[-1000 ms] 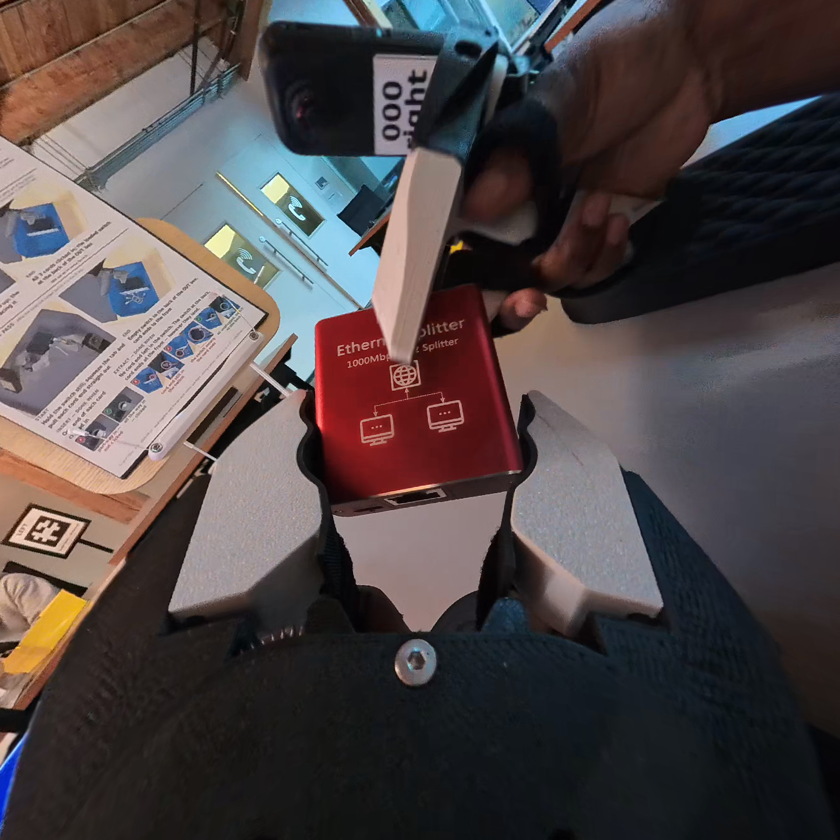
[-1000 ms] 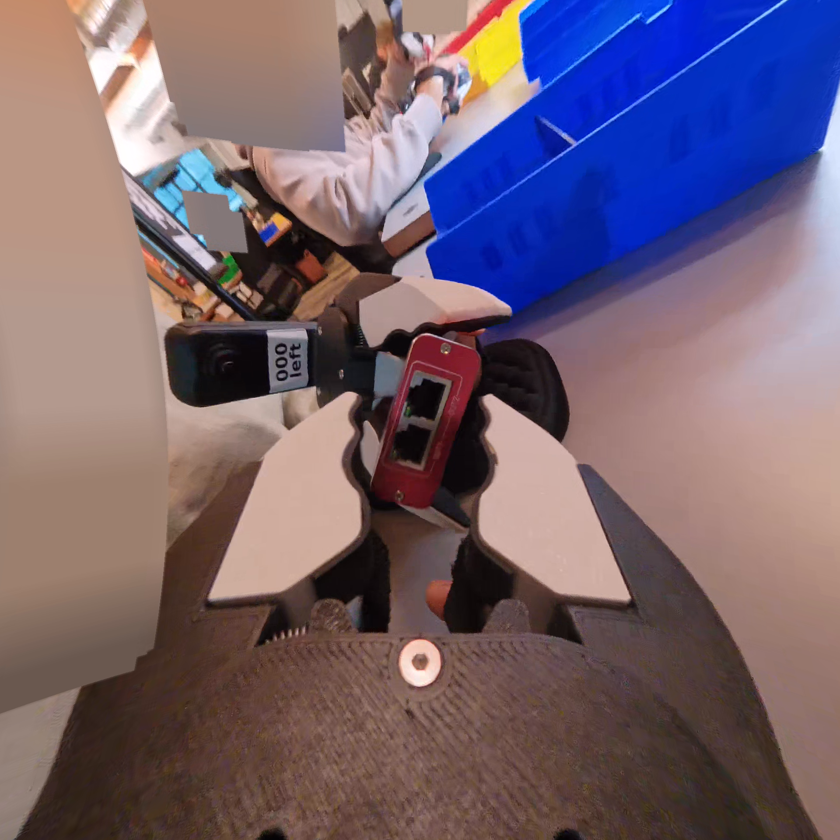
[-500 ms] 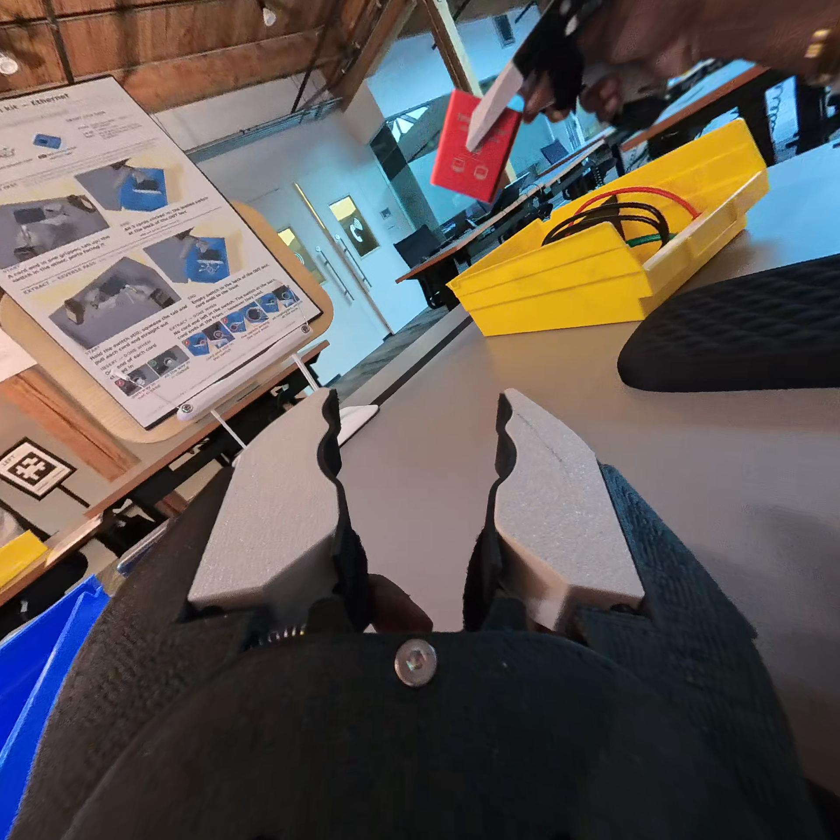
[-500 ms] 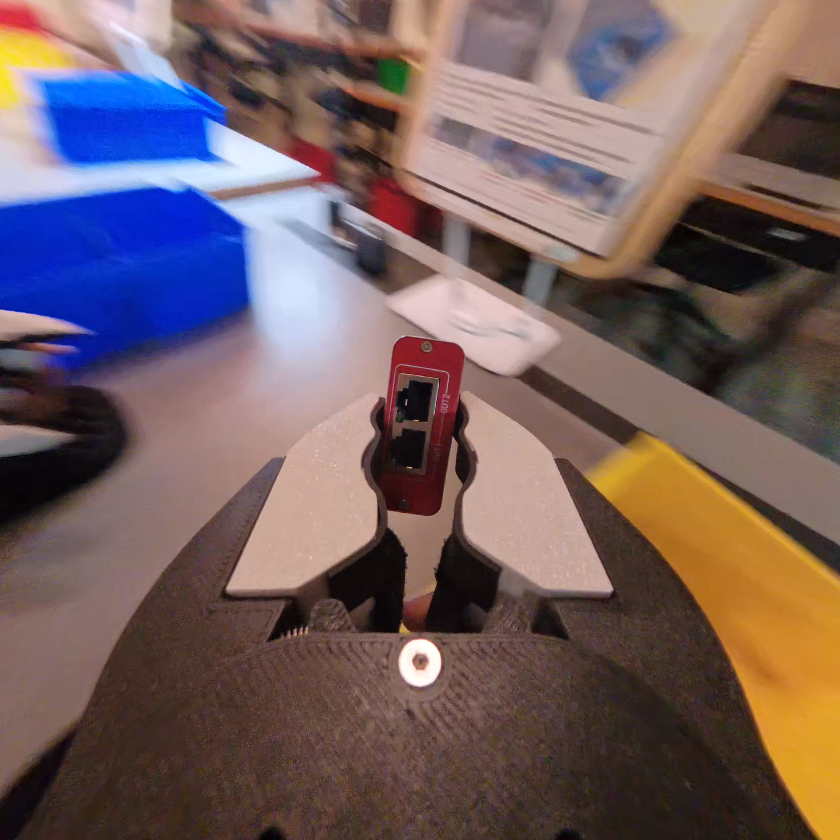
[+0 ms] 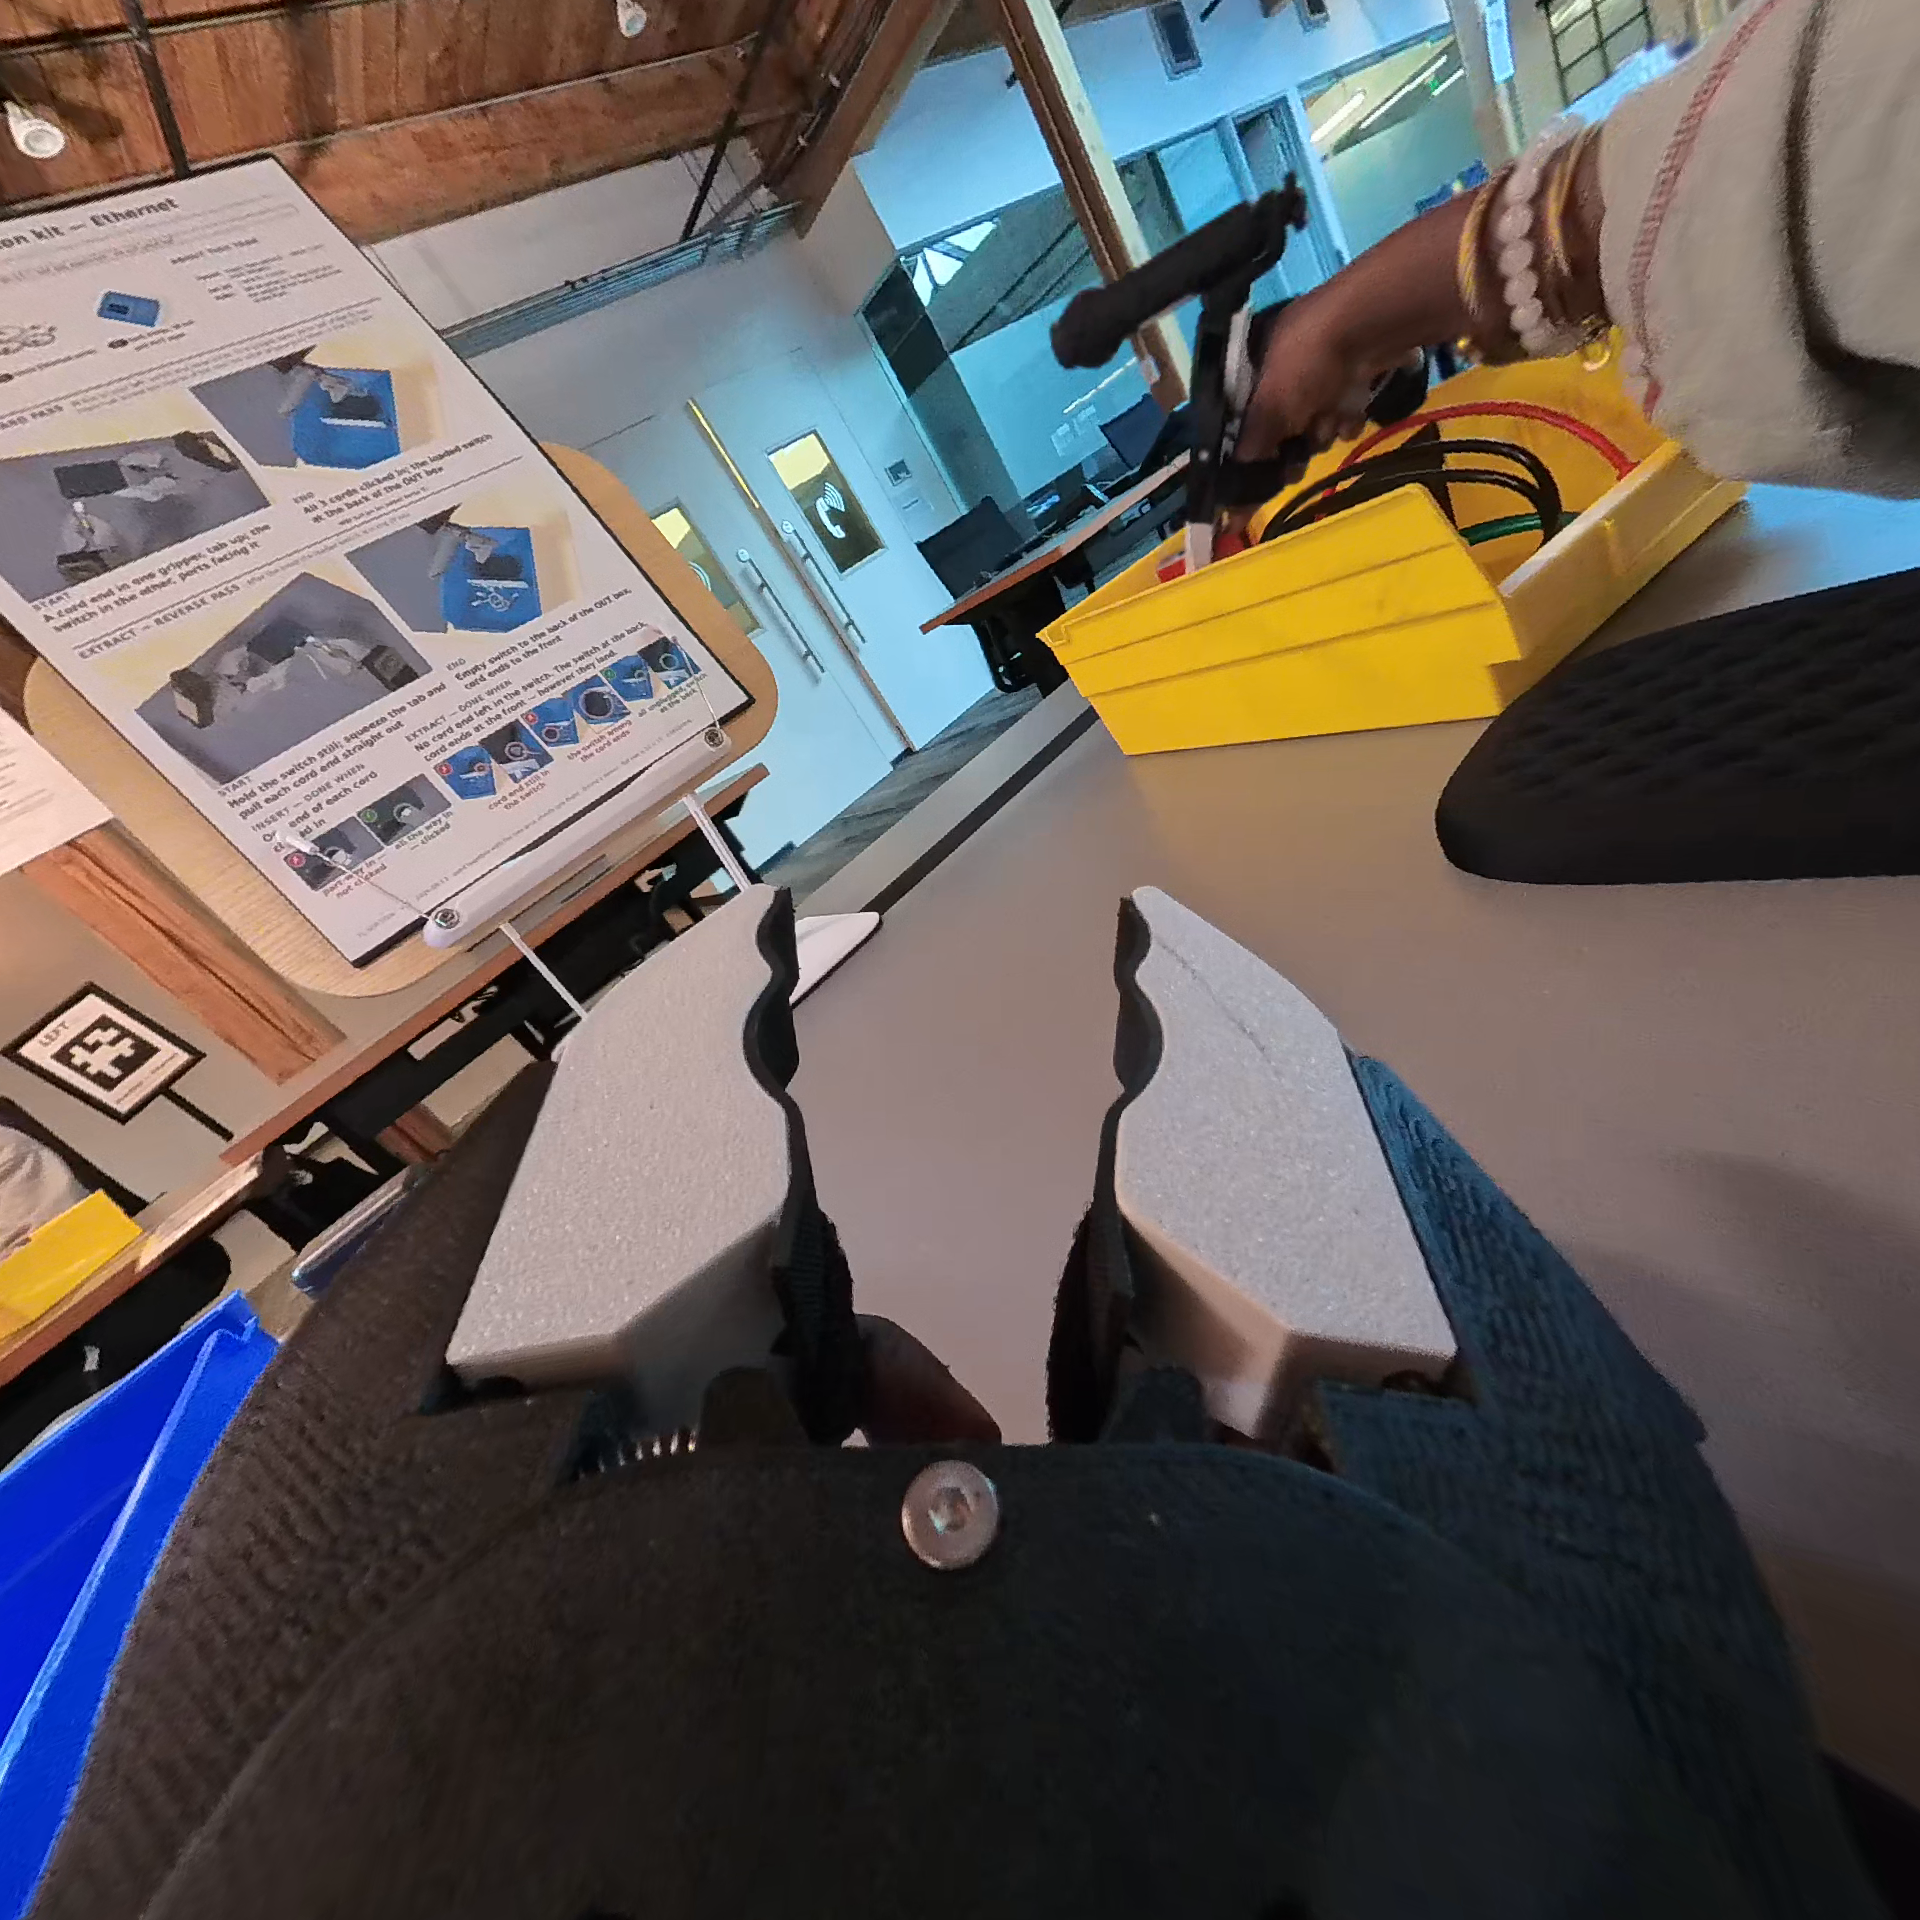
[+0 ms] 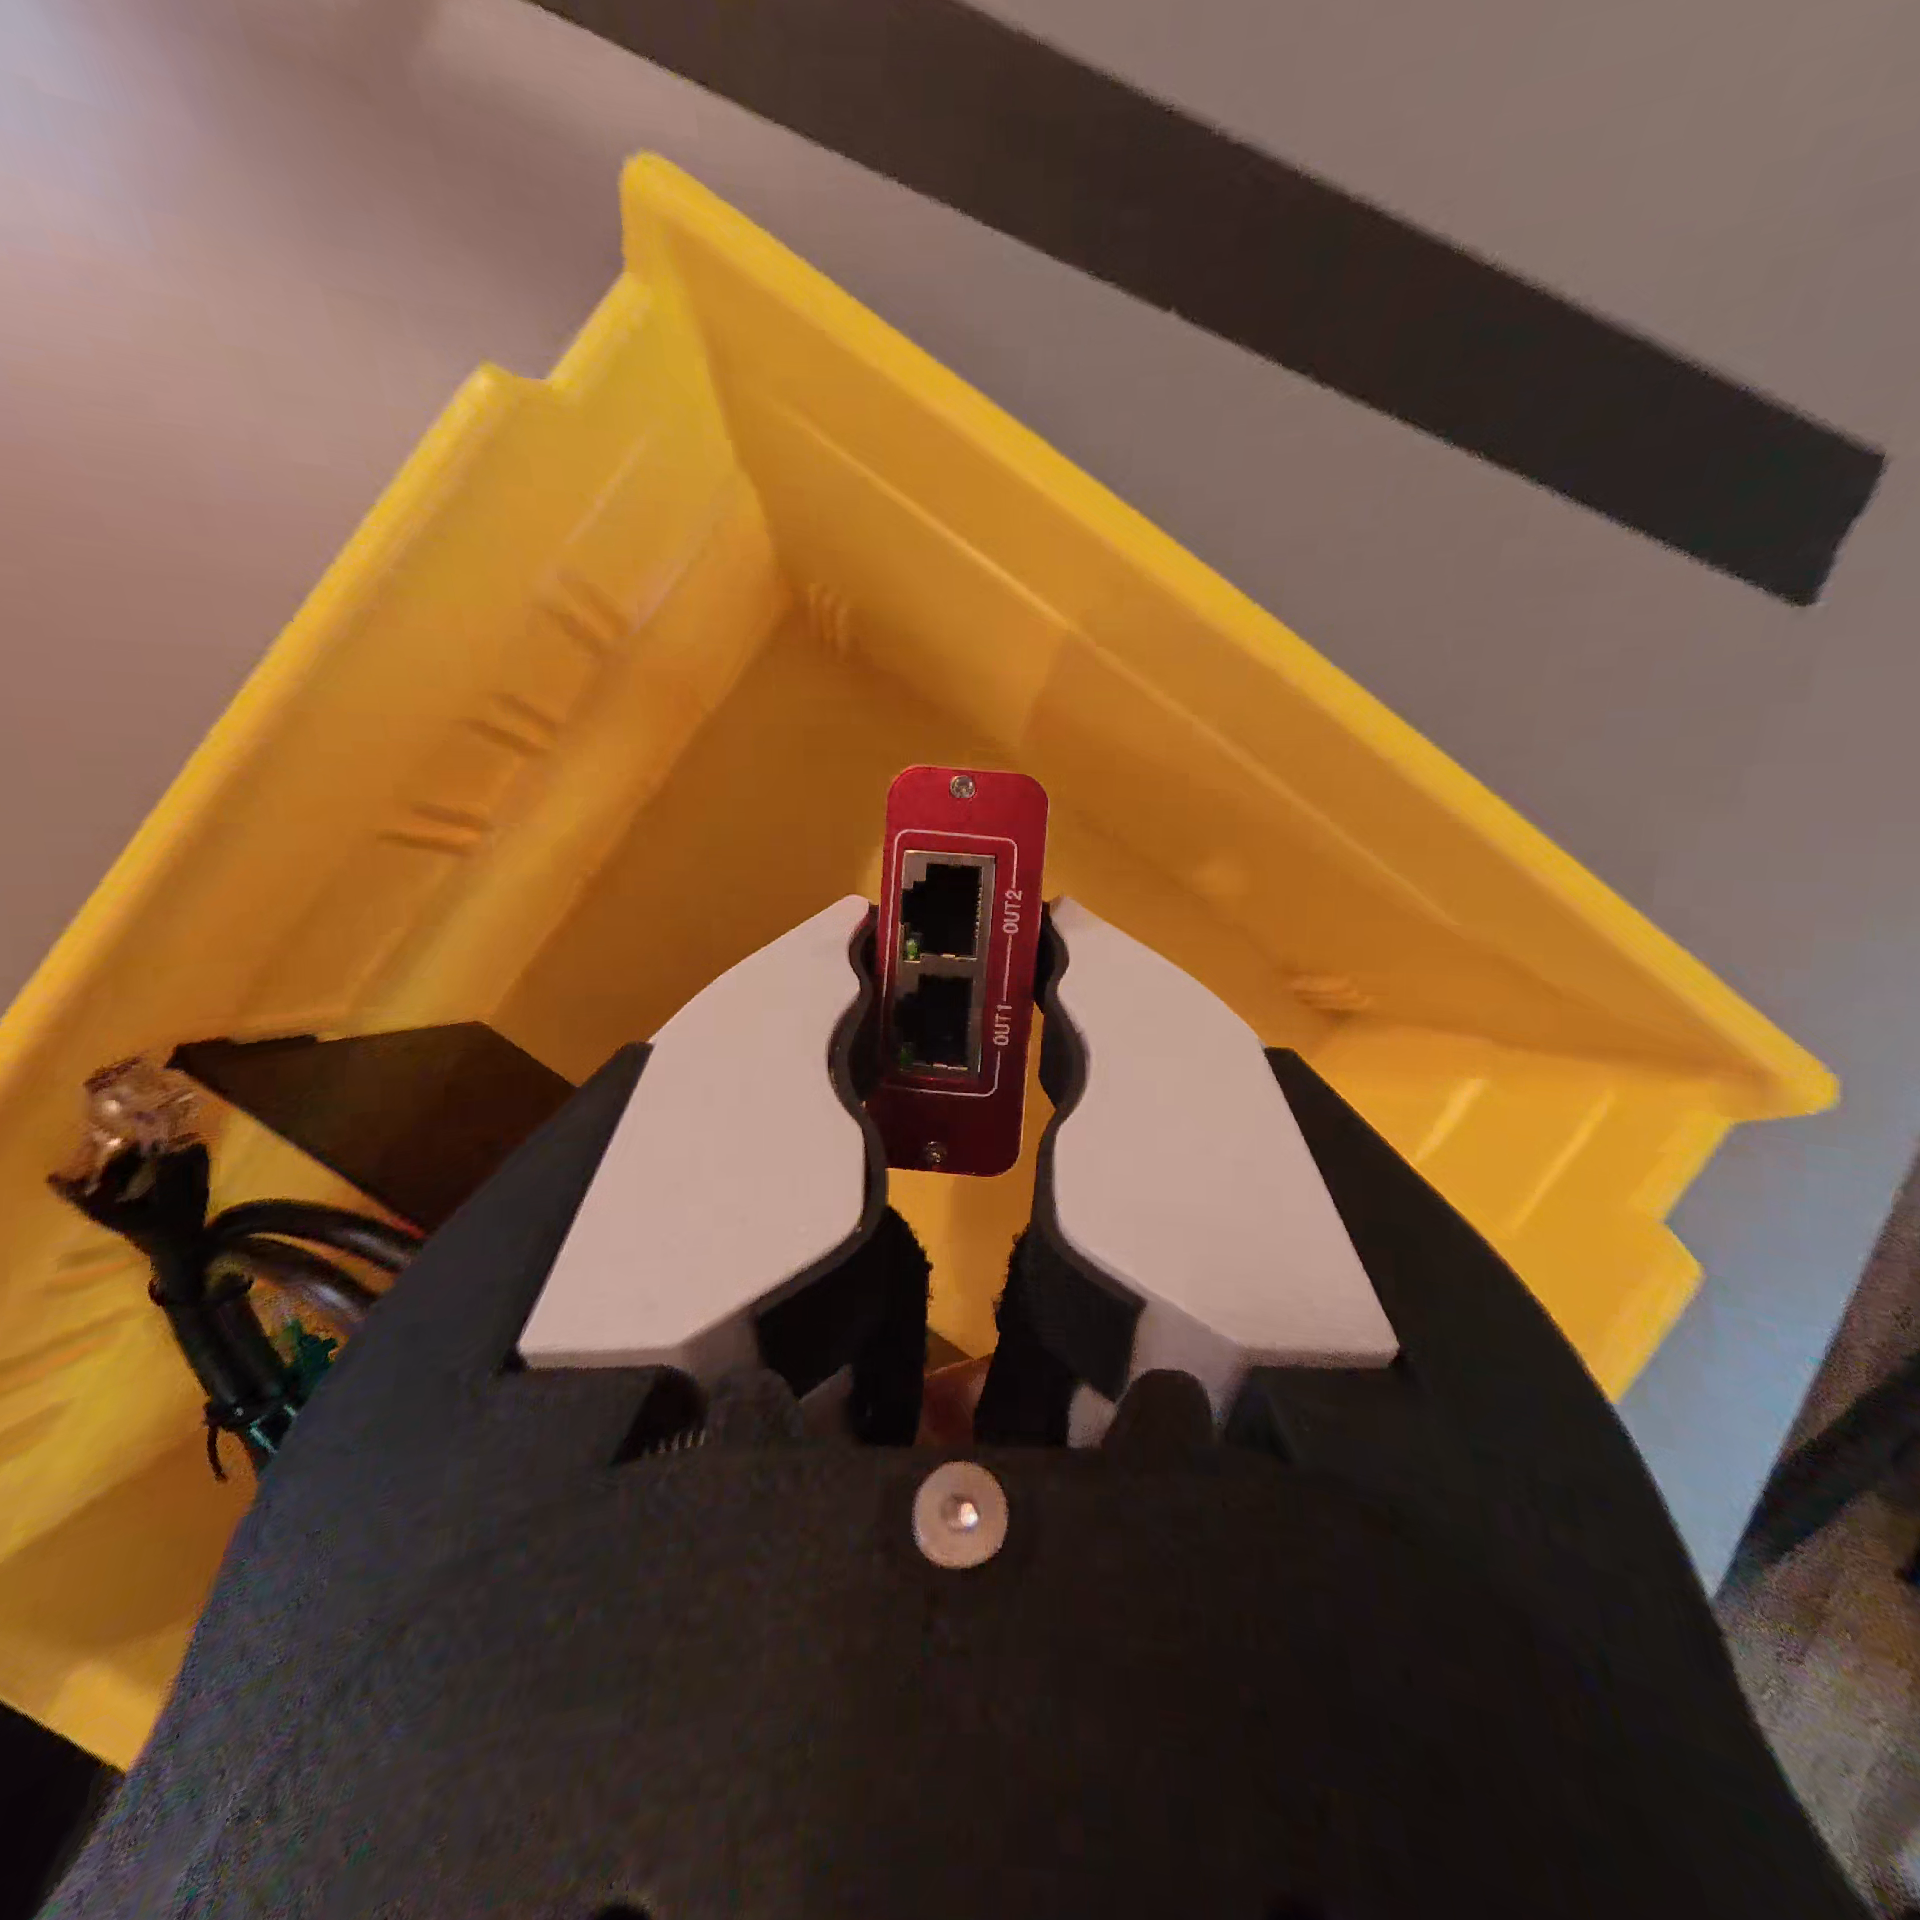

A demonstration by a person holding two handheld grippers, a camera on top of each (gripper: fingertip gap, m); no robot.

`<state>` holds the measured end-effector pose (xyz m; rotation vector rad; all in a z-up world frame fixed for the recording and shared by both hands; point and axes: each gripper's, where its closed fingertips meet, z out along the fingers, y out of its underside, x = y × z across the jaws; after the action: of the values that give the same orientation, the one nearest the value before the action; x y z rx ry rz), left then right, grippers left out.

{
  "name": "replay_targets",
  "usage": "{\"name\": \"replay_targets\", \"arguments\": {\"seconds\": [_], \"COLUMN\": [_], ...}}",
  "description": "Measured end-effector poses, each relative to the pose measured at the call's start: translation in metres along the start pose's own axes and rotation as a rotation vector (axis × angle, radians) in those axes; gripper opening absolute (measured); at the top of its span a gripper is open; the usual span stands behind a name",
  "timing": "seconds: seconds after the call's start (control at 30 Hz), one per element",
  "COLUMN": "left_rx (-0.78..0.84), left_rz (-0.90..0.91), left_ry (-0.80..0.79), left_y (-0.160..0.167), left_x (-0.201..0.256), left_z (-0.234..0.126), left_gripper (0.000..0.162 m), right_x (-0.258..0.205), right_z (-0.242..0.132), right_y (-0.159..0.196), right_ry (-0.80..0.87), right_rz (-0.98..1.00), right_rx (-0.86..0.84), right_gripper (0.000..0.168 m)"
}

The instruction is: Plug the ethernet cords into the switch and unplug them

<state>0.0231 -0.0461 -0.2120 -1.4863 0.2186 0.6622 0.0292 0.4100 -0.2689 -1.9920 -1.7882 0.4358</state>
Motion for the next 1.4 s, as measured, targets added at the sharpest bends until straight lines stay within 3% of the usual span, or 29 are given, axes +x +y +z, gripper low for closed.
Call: {"name": "replay_targets", "arguments": {"seconds": [0.17, 0.33, 0.47, 0.53, 0.6, 0.7, 0.8, 0.93, 1.03, 1.1, 1.23, 1.4], "left_rx": [0.006, 0.008, -0.003, -0.031, -0.073, -0.176, -0.361, -0.674, -0.689, -0.691, -0.672, -0.632], "left_rz": [-0.016, -0.027, -0.031, -0.02, -0.059, -0.178, -0.237, -0.297, -0.364, -0.322, -0.317, -0.365], "left_ry": [-0.007, -0.011, -0.055, -0.122, -0.199, -0.246, -0.279, -0.228, -0.141, -0.172, -0.199, -0.236], "left_y": [-0.001, -0.001, -0.003, -0.008, -0.019, -0.028, -0.003, 0.067, 0.084, 0.089, 0.091, 0.098], "left_x": [-0.002, -0.004, -0.013, -0.033, -0.064, -0.107, -0.132, -0.126, -0.102, -0.104, -0.105, -0.114], "left_z": [-0.001, -0.001, -0.005, -0.014, -0.03, -0.059, -0.091, -0.122, -0.118, -0.114, -0.102, -0.086], "left_gripper": [0.058, 0.058, 0.059, 0.064, 0.076, 0.091, 0.093, 0.09, 0.065, 0.046, 0.038, 0.036], "right_x": [-0.002, -0.004, -0.035, -0.073, -0.114, -0.154, -0.181, -0.197, -0.202, -0.205, -0.196, -0.199], "right_z": [0.011, -0.002, -0.033, -0.053, -0.068, -0.077, -0.083, -0.076, -0.063, -0.056, -0.05, -0.044], "right_y": [0.008, -0.003, -0.022, -0.027, -0.017, 0.013, 0.038, 0.067, 0.084, 0.089, 0.089, 0.079], "right_ry": [-0.011, 0.021, 0.01, -0.08, -0.173, -0.176, -0.143, -0.059, -0.016, -0.013, 0.072, 0.091], "right_rz": [0.006, 0.0, -0.023, -0.072, -0.119, -0.18, -0.172, -0.114, -0.113, -0.121, -0.177, -0.225], "right_rx": [-0.065, 0.014, 0.207, 0.338, 0.401, 0.402, 0.429, 0.441, 0.384, 0.353, 0.329, 0.323], "right_gripper": [0.028, 0.034, 0.055, 0.085, 0.105, 0.117, 0.112, 0.086, 0.072, 0.063, 0.029, 0.029]}}
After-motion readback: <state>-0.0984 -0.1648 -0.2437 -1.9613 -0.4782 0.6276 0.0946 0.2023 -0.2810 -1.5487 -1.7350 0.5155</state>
